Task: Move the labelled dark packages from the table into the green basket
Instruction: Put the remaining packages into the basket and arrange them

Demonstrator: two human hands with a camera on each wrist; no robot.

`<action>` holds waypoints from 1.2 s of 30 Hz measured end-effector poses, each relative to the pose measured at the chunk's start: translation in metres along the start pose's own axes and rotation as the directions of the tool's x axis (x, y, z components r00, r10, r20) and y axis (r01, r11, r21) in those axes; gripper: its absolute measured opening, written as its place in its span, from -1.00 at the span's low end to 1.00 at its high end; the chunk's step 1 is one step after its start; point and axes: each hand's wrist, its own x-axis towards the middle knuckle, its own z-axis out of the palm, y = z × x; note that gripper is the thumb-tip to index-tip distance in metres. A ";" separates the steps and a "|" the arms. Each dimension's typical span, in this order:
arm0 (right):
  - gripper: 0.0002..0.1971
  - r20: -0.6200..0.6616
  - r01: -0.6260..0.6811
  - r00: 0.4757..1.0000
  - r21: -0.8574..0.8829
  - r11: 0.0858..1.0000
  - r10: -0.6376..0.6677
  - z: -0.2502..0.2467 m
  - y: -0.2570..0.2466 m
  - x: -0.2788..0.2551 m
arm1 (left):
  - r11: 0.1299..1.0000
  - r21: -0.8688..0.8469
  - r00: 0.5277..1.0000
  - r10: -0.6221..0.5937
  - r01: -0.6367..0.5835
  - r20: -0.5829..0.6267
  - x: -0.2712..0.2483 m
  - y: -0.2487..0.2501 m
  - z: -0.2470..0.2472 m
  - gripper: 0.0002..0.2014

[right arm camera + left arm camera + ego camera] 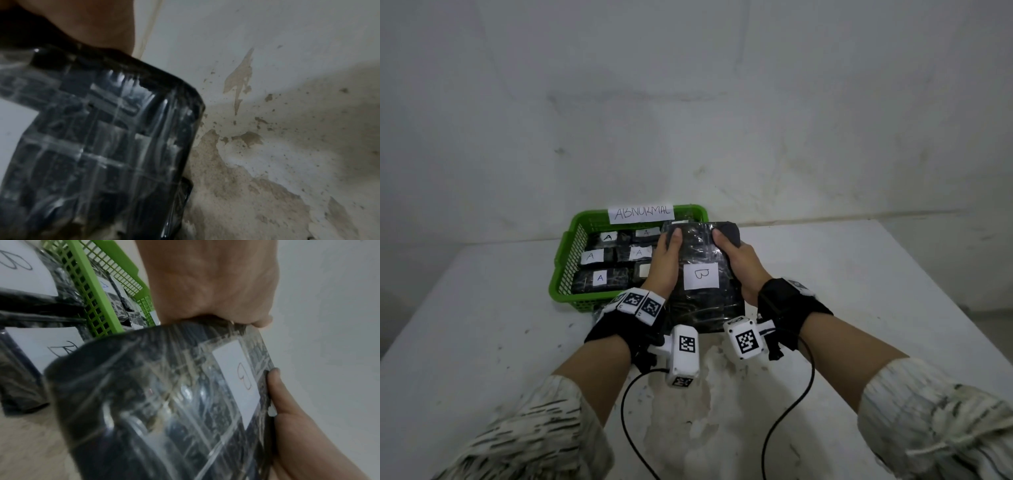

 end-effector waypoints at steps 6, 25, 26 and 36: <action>-0.69 -0.038 0.015 0.999 -0.055 0.998 -0.017 0.002 -0.003 -0.001 | 0.996 -0.036 0.994 -0.075 0.079 0.085 0.001 0.000 -0.007 -0.30; -0.56 0.081 -0.024 0.996 -0.010 1.000 0.025 0.001 -0.008 0.001 | 0.998 0.003 0.992 -0.055 0.055 0.118 -0.010 0.000 -0.012 -0.54; -0.56 0.106 -0.036 0.994 -0.012 0.999 0.037 0.001 -0.007 0.001 | 0.999 -0.016 0.994 -0.049 0.051 0.102 -0.009 0.000 -0.012 -0.52; -0.62 0.040 -0.042 0.998 -0.052 0.998 0.044 -0.005 -0.007 -0.001 | 0.993 -0.024 0.974 -0.110 0.117 0.198 -0.018 -0.010 -0.012 -0.69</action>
